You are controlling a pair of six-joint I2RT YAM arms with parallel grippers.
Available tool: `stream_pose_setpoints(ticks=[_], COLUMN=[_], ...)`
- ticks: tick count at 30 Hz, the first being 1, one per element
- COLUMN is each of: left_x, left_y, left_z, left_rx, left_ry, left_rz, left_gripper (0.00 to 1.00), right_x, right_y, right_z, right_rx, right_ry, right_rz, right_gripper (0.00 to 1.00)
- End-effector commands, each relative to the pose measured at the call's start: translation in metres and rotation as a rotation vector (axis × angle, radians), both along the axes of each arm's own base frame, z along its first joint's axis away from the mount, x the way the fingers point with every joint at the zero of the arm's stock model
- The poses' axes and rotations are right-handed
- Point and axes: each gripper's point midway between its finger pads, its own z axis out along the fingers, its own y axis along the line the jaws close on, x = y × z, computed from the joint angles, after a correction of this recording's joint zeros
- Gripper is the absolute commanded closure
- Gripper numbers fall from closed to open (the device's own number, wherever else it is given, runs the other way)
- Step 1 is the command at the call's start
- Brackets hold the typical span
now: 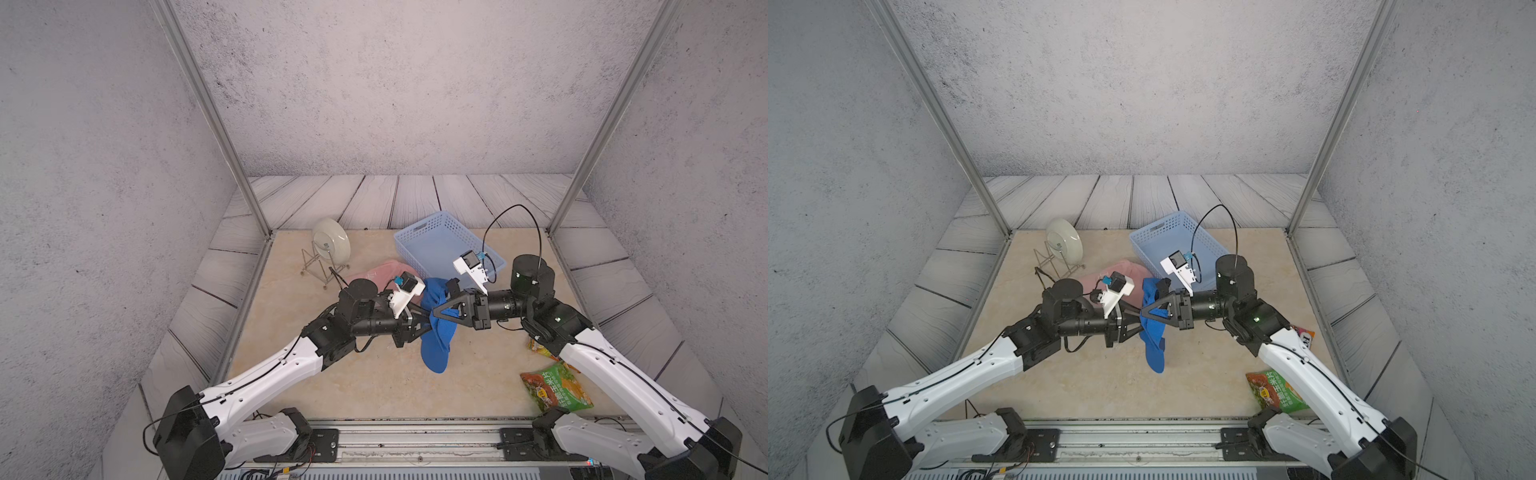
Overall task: Turn the baseball cap inside out
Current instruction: Turn over the baseball cap.
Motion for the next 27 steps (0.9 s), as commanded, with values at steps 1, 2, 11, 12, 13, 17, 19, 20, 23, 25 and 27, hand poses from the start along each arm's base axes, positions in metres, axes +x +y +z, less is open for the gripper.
stream_pose_setpoints(ticks=[1,2,11,12,13,17,19,20,23,25,27], left_x=[0.004,0.012,0.047,0.045,0.043,0.034,0.031,0.030,0.032,0.034,0.035], left_y=[0.006,0.015,0.117,0.121,0.123,0.119,0.112,0.109,0.102,0.100,0.100], left_z=[0.015,0.013,0.018,0.016,0.017,0.020,0.024,0.026,0.027,0.028,0.030], left_rx=[-0.024,-0.010,-0.065,-0.051,-0.047,-0.089,-0.128,-0.141,-0.139,-0.134,-0.143], left_ry=[0.008,0.002,0.003,0.021,0.034,0.069,0.079,0.082,0.099,0.104,0.107], left_rz=[0.065,0.142,0.699,0.700,0.695,0.639,0.601,0.584,0.562,0.562,0.564], left_gripper=[1.00,1.00,1.00,1.00,1.00,1.00,1.00,1.00,1.00,1.00,1.00], right_x=[0.000,0.001,0.032,0.035,0.038,0.048,0.049,0.050,0.051,0.050,0.051], right_y=[-0.001,-0.001,-0.004,-0.006,-0.009,-0.018,-0.019,-0.019,-0.020,-0.022,-0.026], right_z=[-0.001,-0.003,-0.022,-0.024,-0.026,-0.037,-0.040,-0.041,-0.041,-0.039,-0.035], right_rx=[-0.002,-0.009,-0.062,-0.067,-0.072,-0.099,-0.104,-0.104,-0.100,-0.098,-0.102], right_ry=[-0.022,-0.030,-0.078,-0.081,-0.083,-0.073,-0.069,-0.066,-0.061,-0.069,-0.079], right_rz=[-0.003,-0.014,-0.165,-0.185,-0.205,-0.273,-0.285,-0.289,-0.300,-0.310,-0.339], right_gripper=[1.00,1.00,0.97,0.97,0.97,0.96,0.96,0.95,0.93,0.83,0.64])
